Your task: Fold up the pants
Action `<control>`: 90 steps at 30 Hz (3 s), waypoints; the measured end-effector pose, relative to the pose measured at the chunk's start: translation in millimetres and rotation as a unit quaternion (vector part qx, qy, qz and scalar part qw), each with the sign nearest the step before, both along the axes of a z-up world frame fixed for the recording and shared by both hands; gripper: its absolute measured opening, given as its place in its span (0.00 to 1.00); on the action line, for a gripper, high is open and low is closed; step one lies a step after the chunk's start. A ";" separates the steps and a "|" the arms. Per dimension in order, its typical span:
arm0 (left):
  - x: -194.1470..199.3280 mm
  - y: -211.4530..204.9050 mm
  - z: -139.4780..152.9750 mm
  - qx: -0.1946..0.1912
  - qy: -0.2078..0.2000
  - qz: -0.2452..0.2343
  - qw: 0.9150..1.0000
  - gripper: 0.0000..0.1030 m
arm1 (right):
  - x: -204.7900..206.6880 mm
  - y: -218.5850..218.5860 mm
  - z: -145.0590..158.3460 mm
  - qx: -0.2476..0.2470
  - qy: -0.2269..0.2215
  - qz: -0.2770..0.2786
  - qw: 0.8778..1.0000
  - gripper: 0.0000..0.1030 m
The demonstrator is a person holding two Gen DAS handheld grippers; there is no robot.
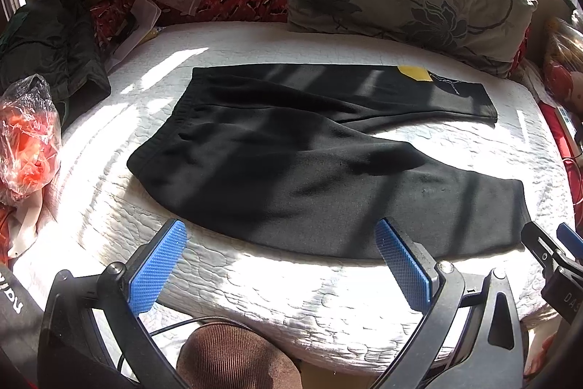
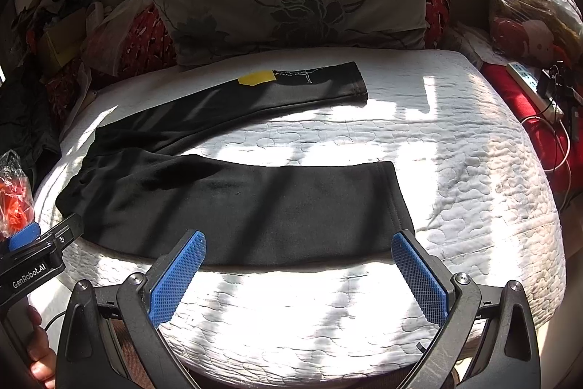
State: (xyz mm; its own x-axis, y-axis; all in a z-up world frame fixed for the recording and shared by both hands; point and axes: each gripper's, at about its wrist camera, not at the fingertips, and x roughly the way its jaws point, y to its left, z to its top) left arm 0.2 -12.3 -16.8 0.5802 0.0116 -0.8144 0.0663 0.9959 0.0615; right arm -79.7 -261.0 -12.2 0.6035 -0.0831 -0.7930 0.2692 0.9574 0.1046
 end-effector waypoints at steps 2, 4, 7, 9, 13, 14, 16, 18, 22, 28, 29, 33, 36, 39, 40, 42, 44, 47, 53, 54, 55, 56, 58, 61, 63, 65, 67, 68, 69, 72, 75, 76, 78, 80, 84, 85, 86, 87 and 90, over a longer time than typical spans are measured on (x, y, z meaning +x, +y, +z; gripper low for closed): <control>10.9 4.0 0.9 -0.002 0.012 -0.002 1.000 1.00 | 4.0 -2.1 0.1 0.002 0.004 0.003 1.000 1.00; 25.5 11.5 4.4 -0.004 0.020 -0.003 1.000 1.00 | 11.9 -8.7 2.1 0.007 0.008 0.006 1.000 1.00; 58.3 29.3 12.4 -0.003 0.035 -0.001 0.999 1.00 | 28.0 -31.1 9.6 0.026 0.004 -0.003 1.000 1.00; 83.7 44.6 17.9 -0.003 0.047 0.004 0.999 1.00 | 43.7 -50.6 15.7 0.032 0.001 -0.012 0.999 1.00; 135.1 72.8 24.6 0.009 0.066 0.014 0.998 1.00 | 90.8 -88.6 21.7 -0.002 0.014 -0.025 1.000 1.00; 148.6 78.7 24.2 0.010 0.074 0.015 0.997 1.00 | 104.7 -97.1 20.7 -0.011 0.021 -0.026 0.999 1.00; 175.8 90.0 18.9 0.013 0.094 0.016 0.995 1.00 | 133.5 -114.3 15.0 -0.019 0.038 -0.024 0.999 0.99; 202.2 101.0 8.8 0.012 0.119 0.021 0.993 1.00 | 161.4 -132.9 6.9 -0.009 0.052 -0.030 0.998 0.98; 244.7 119.9 -16.1 -0.029 0.176 0.031 0.983 1.00 | 213.5 -163.4 -11.6 0.040 0.067 -0.038 0.996 0.97; 279.8 128.5 -42.0 -0.057 0.217 0.043 0.974 1.00 | 274.4 -169.9 -44.9 0.026 0.119 -0.022 0.992 0.91; 284.1 129.3 -45.7 -0.060 0.223 0.042 0.972 1.00 | 280.8 -171.0 -50.1 0.034 0.126 -0.017 0.991 0.88; 297.4 136.9 -58.3 -0.078 0.242 0.052 0.966 1.00 | 294.8 -174.2 -66.3 0.052 0.142 -0.008 0.988 0.81; 306.1 144.4 -64.7 -0.096 0.251 0.060 0.961 1.00 | 297.7 -175.6 -75.6 0.064 0.149 -0.004 0.987 0.76; 314.8 146.3 -70.0 -0.113 0.264 0.061 0.956 1.00 | 298.8 -174.4 -79.5 0.063 0.149 -0.001 0.987 0.77; 317.6 144.4 -71.5 -0.120 0.269 0.057 0.954 1.00 | 300.9 -170.7 -78.0 0.061 0.149 0.001 0.987 0.77; 323.7 136.0 -74.0 -0.125 0.281 0.043 0.950 1.00 | 301.5 -167.7 -77.0 0.057 0.153 0.003 0.987 0.77; 329.1 126.4 -74.5 -0.123 0.286 0.027 0.950 1.00 | 305.4 -163.9 -76.7 0.054 0.155 0.006 0.986 0.77; 336.1 118.6 -78.1 -0.112 0.297 0.014 0.948 0.93 | 308.4 -161.1 -76.5 0.055 0.156 0.013 0.986 0.77; 342.6 117.8 -67.7 -0.095 0.297 -0.008 0.950 0.65 | 316.7 -158.0 -78.8 0.050 0.157 0.031 0.986 0.63; 344.5 119.1 -64.4 -0.092 0.300 -0.007 0.950 0.61 | 318.2 -158.5 -78.1 0.052 0.156 0.035 0.986 0.53; 345.0 118.9 -62.8 -0.084 0.302 -0.006 0.950 0.52 | 319.4 -158.8 -77.3 0.054 0.155 0.040 0.986 0.45; 345.1 118.1 -60.7 -0.073 0.303 -0.005 0.950 0.44 | 320.7 -159.0 -76.5 0.055 0.155 0.046 0.985 0.34; 342.8 112.7 -56.4 -0.066 0.302 -0.003 0.951 0.33 | 322.6 -157.9 -75.0 0.049 0.161 0.053 0.984 0.28; 335.1 115.4 -40.9 -0.060 0.292 -0.001 0.955 0.26 | 321.3 -154.3 -70.4 0.039 0.161 0.065 0.984 0.16; 329.2 110.8 -27.3 -0.047 0.282 -0.005 0.958 0.25 | 318.6 -152.9 -66.5 0.039 0.158 0.070 0.984 0.10; 321.9 104.4 -15.3 -0.030 0.268 -0.010 0.963 0.24 | 314.6 -153.0 -63.1 0.047 0.151 0.075 0.985 0.09; 316.2 94.3 -3.0 -0.016 0.259 -0.008 0.966 0.24 | 310.1 -153.0 -58.6 0.050 0.142 0.079 0.985 0.09; 310.9 89.9 2.5 -0.010 0.255 -0.007 0.967 0.24 | 307.9 -150.7 -56.9 0.052 0.138 0.082 0.986 0.09; 309.7 87.3 6.3 -0.004 0.251 -0.004 0.968 0.24 | 306.2 -150.4 -55.8 0.052 0.135 0.083 0.986 0.09; 296.8 75.3 28.9 -0.001 0.239 0.007 0.971 0.24 | 304.6 -148.7 -52.4 0.044 0.131 0.081 0.987 0.08; 288.5 76.8 42.2 -0.009 0.220 0.016 0.975 0.24 | 299.5 -143.3 -40.6 0.045 0.111 0.087 0.989 0.07; 288.5 76.3 37.5 -0.013 0.213 0.020 0.977 0.24 | 295.2 -141.8 -34.1 0.041 0.105 0.090 0.990 0.07; 281.9 77.4 49.0 -0.018 0.202 0.027 0.979 0.24 | 289.6 -137.3 -23.1 0.030 0.096 0.094 0.990 0.07; 280.8 88.7 43.5 -0.024 0.191 0.035 0.981 0.24 | 281.9 -134.0 -11.1 0.023 0.084 0.094 0.992 0.07; 261.4 98.7 61.5 -0.031 0.169 0.046 0.984 0.24 | 262.0 -130.2 10.4 0.016 0.062 0.093 0.994 0.07; 256.1 100.3 67.9 -0.032 0.162 0.049 0.985 0.24 | 255.8 -129.1 15.5 0.013 0.058 0.094 0.994 0.07; 253.6 104.1 68.6 -0.035 0.155 0.052 0.986 0.24 | 251.2 -126.7 19.5 0.011 0.056 0.095 0.994 0.07; 248.5 106.1 73.6 -0.036 0.148 0.055 0.987 0.24 | 246.7 -124.0 23.1 0.008 0.053 0.095 0.994 0.07; 231.2 112.6 83.8 -0.040 0.128 0.061 0.989 0.24 | 229.9 -118.5 32.6 0.001 0.041 0.095 0.995 0.07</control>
State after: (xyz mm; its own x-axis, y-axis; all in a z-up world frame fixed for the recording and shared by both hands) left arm 231.4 100.2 67.0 0.3533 -0.0004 -0.9355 -0.0519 0.9984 -0.0201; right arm 150.2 -379.5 20.4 0.5411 0.0276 -0.8405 0.0904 0.9918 0.0907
